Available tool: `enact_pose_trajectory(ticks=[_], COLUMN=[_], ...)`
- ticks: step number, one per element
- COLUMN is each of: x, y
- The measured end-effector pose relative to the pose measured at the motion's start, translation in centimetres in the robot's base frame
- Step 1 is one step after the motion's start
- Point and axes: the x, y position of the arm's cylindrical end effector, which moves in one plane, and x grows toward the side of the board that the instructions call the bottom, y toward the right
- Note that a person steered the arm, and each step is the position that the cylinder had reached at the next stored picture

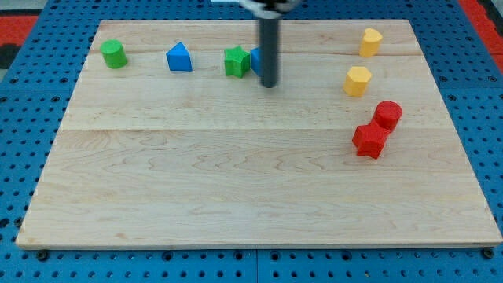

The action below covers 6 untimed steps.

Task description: Move the yellow hexagon to the center

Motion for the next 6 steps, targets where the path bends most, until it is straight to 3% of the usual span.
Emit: enact_pose_trajectory(ticks=[2, 3, 5, 6], x=[-4.5, -4.1, 1.6, 1.4], y=[11.2, 17.6, 11.5, 3.8])
